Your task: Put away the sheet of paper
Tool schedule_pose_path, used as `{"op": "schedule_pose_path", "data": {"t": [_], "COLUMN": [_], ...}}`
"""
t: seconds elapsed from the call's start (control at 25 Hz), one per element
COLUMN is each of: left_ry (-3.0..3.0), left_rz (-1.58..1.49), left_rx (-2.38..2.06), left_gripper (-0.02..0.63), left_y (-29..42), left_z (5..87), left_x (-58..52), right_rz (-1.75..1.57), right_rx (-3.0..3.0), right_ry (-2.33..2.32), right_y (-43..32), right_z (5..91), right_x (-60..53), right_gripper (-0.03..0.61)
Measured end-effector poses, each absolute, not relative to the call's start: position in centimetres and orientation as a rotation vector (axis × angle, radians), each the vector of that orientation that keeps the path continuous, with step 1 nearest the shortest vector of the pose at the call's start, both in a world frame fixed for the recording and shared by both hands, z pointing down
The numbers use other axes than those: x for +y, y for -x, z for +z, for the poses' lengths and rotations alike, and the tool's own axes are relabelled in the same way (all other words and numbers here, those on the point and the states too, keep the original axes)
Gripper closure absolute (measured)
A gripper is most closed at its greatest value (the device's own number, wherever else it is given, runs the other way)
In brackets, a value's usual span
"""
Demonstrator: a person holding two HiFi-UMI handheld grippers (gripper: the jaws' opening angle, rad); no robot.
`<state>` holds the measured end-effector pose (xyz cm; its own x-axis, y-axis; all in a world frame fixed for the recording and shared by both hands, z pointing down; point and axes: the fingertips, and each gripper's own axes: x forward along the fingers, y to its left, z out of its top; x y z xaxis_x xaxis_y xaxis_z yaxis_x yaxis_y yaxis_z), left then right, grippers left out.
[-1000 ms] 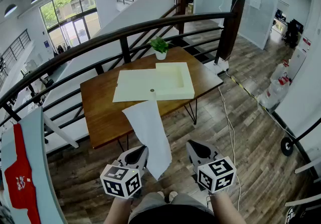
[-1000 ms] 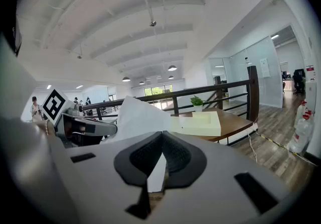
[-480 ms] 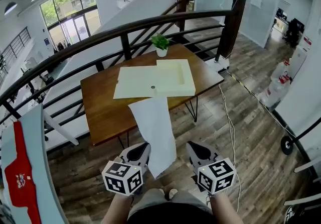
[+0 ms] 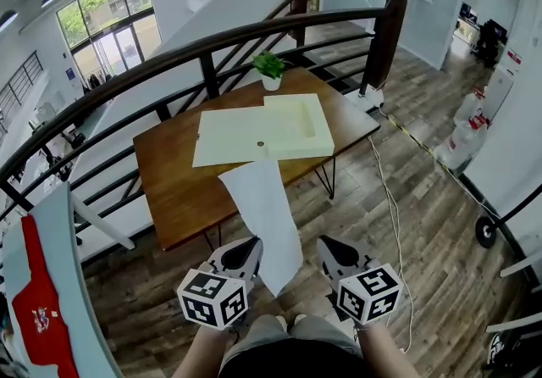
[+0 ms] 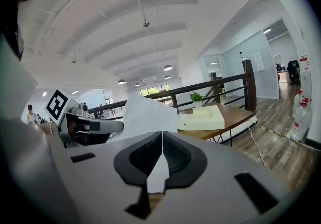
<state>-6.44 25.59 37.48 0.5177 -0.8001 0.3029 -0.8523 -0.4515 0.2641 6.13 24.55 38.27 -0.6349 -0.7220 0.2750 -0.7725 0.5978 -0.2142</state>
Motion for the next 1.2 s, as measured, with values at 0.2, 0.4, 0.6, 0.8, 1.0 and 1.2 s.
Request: {"op": "schedule_pose_path", "data": {"t": [0.2,0.4,0.6,0.8,1.0,1.2], "left_ry": [-2.412,-2.394,-2.38,-2.385,-2.363,-2.352], "left_rz": [0.202,0.196,0.151,0.137,0.128,0.108], "left_rx": [-1.31,-1.291,-1.274,-1.29,-1.33,-1.372], "left_gripper": [0.592,0.592,0.592,0.592,0.592,0.592], "left_y": [7.0,8.0,8.3,8.1,7.5,6.7], "left_z": [37.9,38.9,39.0,39.1,38.7,37.6], "left_x": [25.2,24.5,22.7,18.9,13.7,8.1], "right_rz": [0.488,0.521,0.521,0.508,0.516,0.492], "right_rx": [-2.642,-2.619,-2.614,-2.631,-2.655,-2.666], "right_ry": [-1.261,-1.29,-1.271,-1.289,-1.263,-1.238], "right_y": [-4.5,-3.7,-3.0,-3.4,-4.6,-6.3], "right_z": [39.0,40.2,40.6,40.8,40.2,39.3], "right_x": [24.9,24.4,22.5,18.3,12.3,5.8], "right_gripper": [0.551,0.551,0.551,0.551,0.551,0.551]}}
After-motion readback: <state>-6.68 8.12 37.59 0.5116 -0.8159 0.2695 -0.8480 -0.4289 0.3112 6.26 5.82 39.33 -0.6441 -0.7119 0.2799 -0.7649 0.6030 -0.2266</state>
